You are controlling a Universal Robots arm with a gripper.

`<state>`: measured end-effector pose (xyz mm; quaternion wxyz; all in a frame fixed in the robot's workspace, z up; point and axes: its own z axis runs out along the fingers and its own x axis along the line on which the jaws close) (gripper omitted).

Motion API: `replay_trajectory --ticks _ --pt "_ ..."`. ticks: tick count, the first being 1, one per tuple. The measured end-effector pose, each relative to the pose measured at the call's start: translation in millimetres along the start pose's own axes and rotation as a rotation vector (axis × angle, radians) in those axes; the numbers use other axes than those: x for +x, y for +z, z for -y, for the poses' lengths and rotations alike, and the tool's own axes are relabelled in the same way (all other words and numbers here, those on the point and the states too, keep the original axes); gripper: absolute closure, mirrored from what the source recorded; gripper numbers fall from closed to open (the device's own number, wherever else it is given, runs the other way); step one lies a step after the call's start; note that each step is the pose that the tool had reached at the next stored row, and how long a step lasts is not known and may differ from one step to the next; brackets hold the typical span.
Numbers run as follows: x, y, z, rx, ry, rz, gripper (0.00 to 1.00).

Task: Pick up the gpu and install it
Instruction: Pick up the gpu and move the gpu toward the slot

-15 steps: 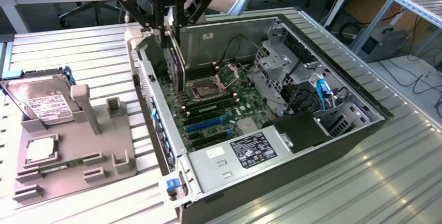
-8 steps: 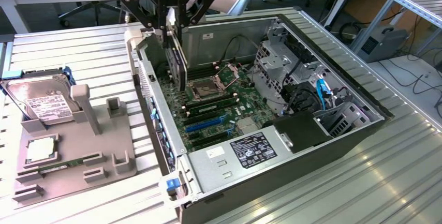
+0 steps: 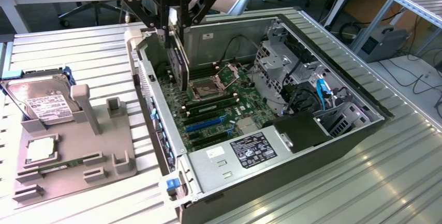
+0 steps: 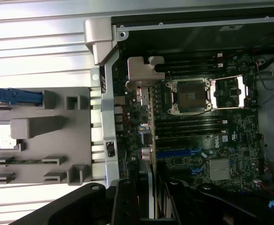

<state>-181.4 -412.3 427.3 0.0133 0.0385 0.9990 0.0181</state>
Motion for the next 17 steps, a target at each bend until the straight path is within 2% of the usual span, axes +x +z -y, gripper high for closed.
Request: replay_trajectory --ticks 17 --pt "-7.4 1.3 -0.5 0.0030 0.000 0.0003 0.73"
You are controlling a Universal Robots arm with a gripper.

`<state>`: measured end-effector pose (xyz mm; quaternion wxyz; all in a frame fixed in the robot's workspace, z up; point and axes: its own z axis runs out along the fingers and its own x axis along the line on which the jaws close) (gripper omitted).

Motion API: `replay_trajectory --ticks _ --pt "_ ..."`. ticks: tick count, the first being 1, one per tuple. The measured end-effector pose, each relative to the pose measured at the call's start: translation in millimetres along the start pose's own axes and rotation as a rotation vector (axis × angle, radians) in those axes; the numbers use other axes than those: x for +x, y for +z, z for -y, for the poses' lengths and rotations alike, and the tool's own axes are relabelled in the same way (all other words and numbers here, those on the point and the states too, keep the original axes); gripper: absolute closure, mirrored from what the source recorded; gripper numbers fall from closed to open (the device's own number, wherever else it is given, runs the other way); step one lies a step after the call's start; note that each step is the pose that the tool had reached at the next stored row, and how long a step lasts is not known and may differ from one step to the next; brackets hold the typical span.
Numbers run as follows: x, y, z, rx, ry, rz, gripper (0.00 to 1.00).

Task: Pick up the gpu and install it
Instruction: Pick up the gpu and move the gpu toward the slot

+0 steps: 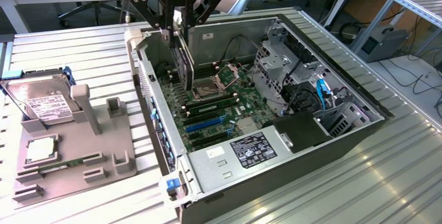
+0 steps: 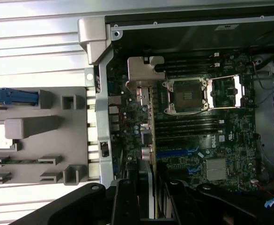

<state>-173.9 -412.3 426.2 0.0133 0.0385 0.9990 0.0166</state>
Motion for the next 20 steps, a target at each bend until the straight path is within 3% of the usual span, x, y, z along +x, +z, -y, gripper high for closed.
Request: replay_trajectory --ticks 20 --pt "-12.5 2.0 -0.9 0.0032 0.000 0.0002 0.73"
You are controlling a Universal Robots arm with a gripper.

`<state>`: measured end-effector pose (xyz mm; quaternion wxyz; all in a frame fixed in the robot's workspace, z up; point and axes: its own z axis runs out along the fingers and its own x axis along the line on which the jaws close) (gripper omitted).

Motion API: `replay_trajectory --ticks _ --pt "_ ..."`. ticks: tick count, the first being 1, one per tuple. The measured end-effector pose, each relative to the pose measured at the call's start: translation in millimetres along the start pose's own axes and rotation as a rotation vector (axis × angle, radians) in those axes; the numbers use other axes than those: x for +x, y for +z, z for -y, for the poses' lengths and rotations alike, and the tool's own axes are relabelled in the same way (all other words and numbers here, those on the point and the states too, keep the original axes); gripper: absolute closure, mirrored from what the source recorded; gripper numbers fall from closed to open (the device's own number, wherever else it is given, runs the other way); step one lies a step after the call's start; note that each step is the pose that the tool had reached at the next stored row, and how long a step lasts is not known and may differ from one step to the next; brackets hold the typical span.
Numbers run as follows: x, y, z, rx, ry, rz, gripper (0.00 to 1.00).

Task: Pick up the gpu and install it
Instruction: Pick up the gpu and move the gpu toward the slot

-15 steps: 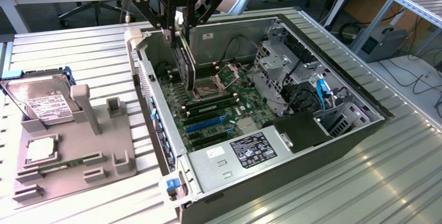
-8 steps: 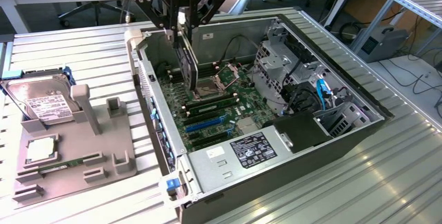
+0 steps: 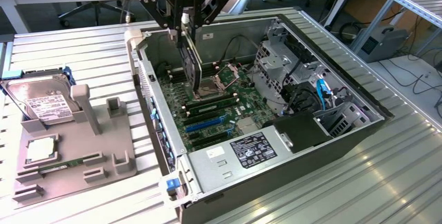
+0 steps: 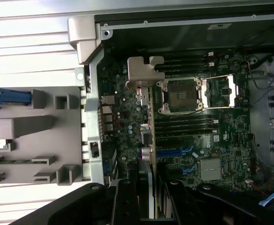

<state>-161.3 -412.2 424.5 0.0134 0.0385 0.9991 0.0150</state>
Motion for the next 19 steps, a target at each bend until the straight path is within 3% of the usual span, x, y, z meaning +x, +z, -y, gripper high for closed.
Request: replay_trajectory --ticks 10,19 --pt "-18.9 3.1 -1.4 0.0044 0.000 0.0004 0.73" --pt "-24.6 3.8 -1.8 0.0056 0.000 0.0005 0.73"
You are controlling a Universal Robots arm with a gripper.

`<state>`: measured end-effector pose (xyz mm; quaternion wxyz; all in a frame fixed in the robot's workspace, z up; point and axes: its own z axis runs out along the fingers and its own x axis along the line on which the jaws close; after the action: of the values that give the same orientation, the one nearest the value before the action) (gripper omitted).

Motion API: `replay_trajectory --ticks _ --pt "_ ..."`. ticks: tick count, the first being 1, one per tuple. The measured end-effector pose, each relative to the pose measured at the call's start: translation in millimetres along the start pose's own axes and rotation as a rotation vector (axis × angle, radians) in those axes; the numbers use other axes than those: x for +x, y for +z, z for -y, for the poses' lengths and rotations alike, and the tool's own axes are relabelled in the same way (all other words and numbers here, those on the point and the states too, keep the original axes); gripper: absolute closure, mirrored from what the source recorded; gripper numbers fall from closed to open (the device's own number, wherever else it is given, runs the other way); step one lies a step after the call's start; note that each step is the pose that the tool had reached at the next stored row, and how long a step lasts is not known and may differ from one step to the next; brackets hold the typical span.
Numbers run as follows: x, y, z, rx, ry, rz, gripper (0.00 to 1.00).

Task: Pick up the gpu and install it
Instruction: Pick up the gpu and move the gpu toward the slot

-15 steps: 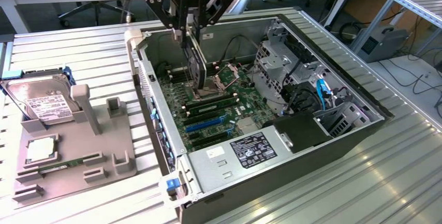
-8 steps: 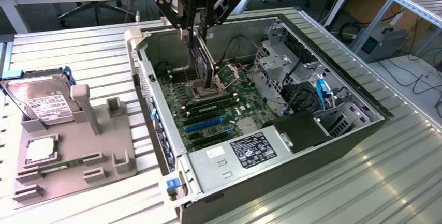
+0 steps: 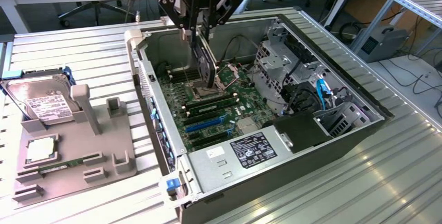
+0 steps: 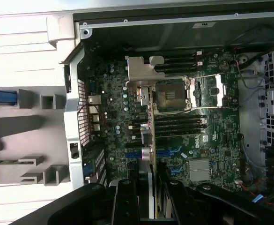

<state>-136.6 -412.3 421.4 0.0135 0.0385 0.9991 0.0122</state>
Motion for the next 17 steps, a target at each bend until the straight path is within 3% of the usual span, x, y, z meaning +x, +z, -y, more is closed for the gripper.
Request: replay_trajectory --ticks 17 --pt "-9.8 1.2 -0.7 0.0035 0.000 0.0003 0.73"
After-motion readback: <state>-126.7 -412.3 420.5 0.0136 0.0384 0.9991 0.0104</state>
